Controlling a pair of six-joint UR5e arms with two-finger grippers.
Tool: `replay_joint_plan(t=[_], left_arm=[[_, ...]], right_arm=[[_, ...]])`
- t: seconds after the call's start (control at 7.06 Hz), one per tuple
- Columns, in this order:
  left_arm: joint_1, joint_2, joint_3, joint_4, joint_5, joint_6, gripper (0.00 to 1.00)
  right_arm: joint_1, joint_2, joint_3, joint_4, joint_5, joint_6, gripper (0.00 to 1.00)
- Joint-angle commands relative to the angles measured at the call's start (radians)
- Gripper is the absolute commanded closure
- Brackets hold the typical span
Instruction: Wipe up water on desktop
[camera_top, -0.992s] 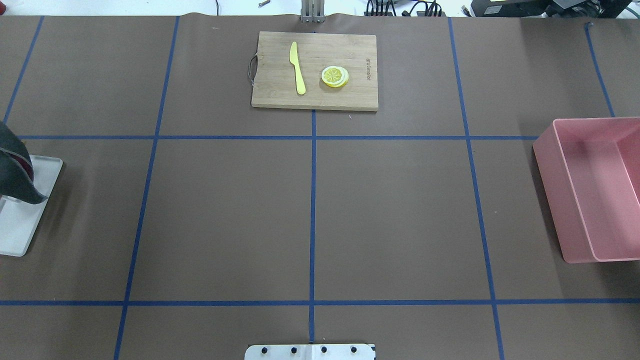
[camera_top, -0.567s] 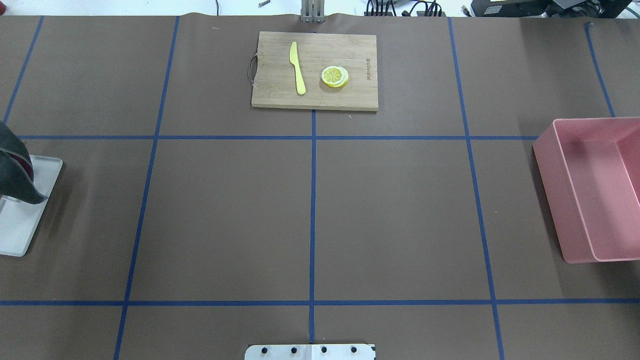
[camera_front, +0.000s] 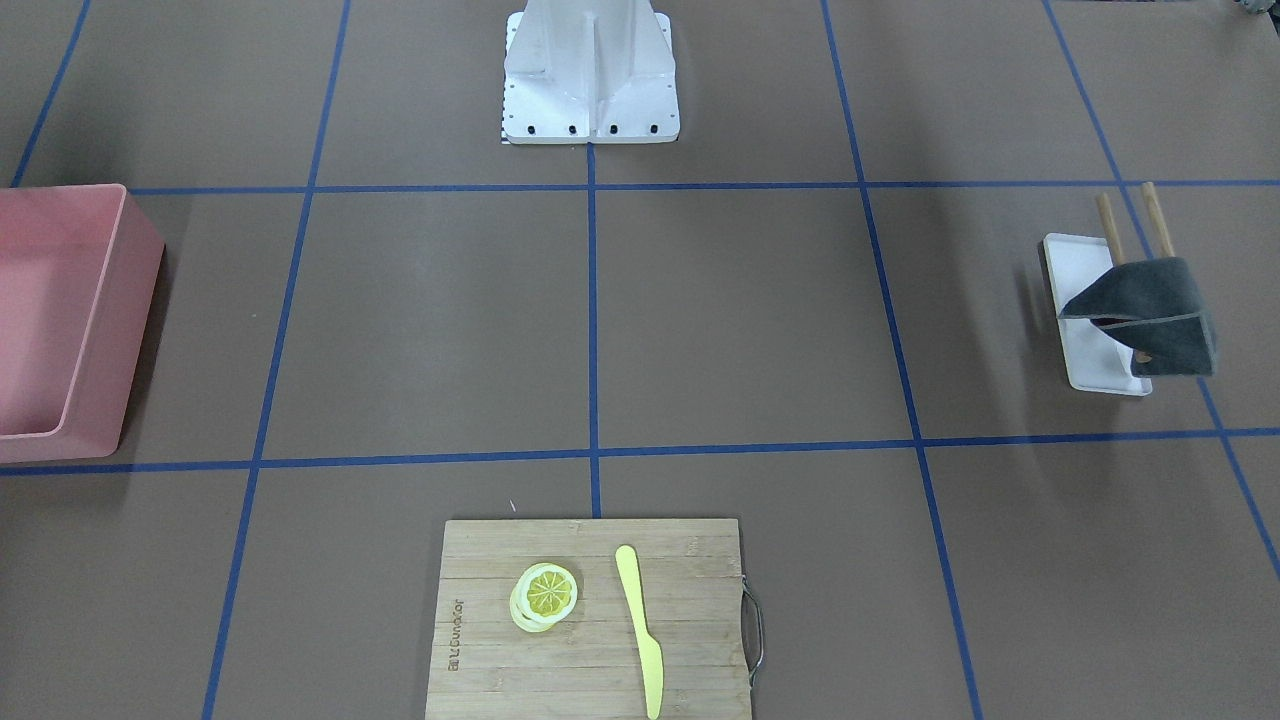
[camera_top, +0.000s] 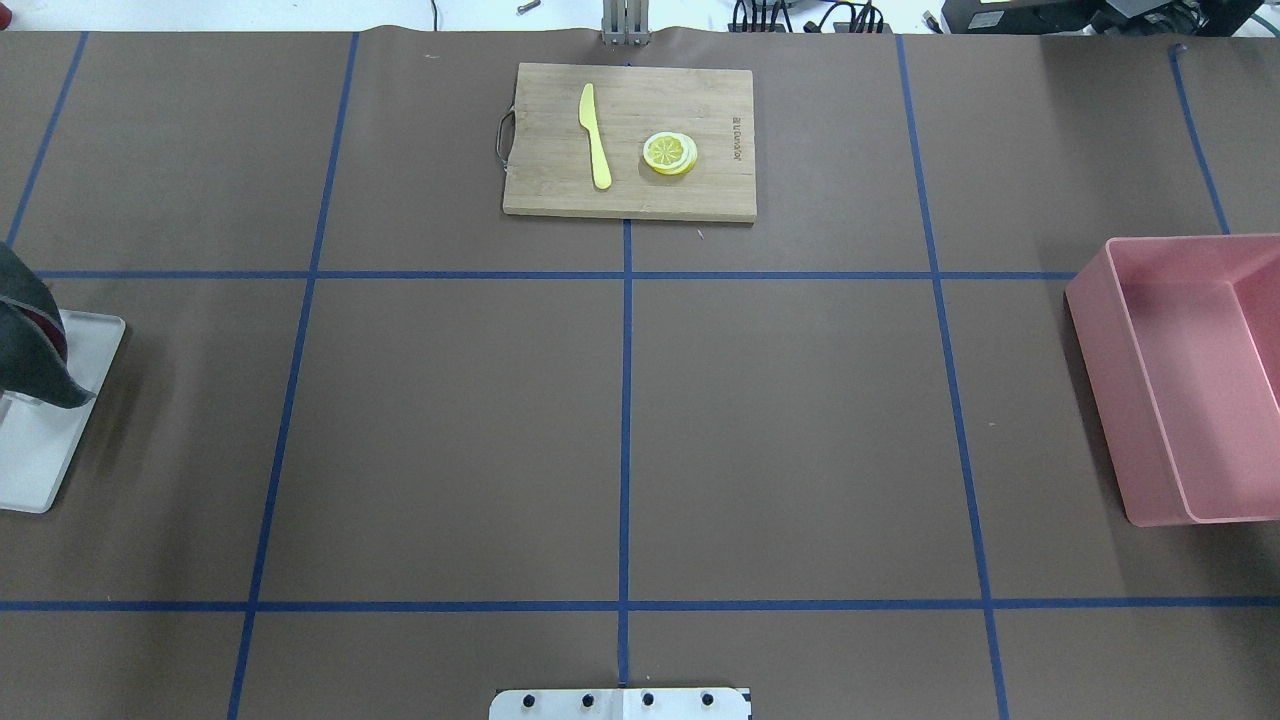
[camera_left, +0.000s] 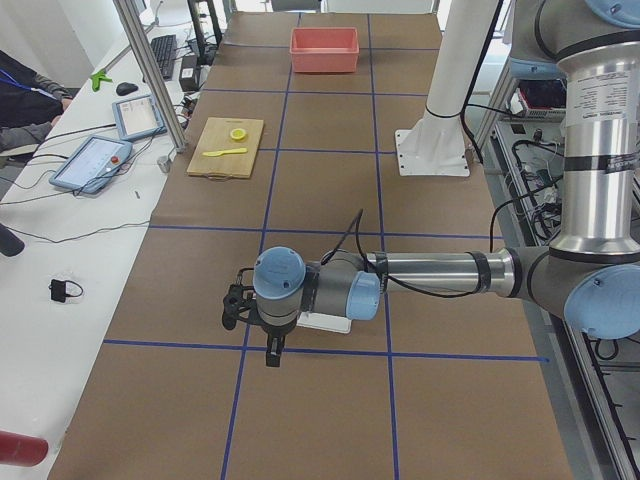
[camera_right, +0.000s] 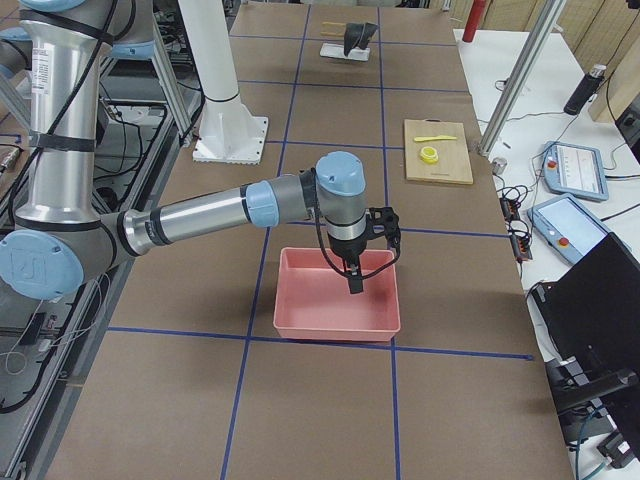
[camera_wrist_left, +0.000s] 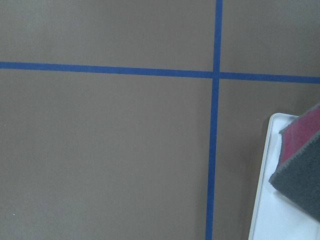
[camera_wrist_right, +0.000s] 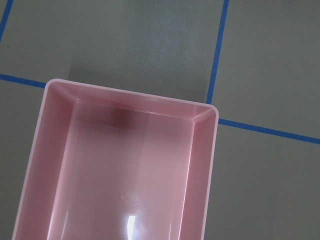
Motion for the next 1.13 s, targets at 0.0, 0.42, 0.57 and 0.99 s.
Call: replay_joint_plan(t=[0.0, 0.42, 0.57, 0.99], left_arm=[[0.0, 0.004, 0.003, -0.135, -0.044, -0.003, 0.02], [0.002, 0.005, -0.005, -0.259, -0.089, -0.069, 0.01], [0.03, -0.005, 0.004, -0.272, -0.095, -0.069, 0.02], [0.124, -0.005, 0.006, -0.315, -0.116, -0.31, 0.02]], right_arm=[[0.002, -0.004, -0.003, 0.0, 0.001, 0.001, 0.0], [0.002, -0.009, -0.009, 0.0, -0.001, -0.001, 0.0], [0.002, -0.013, -0.007, 0.0, 0.001, -0.001, 0.0], [0.002, -0.013, -0.013, 0.0, 0.001, -0.001, 0.0]])
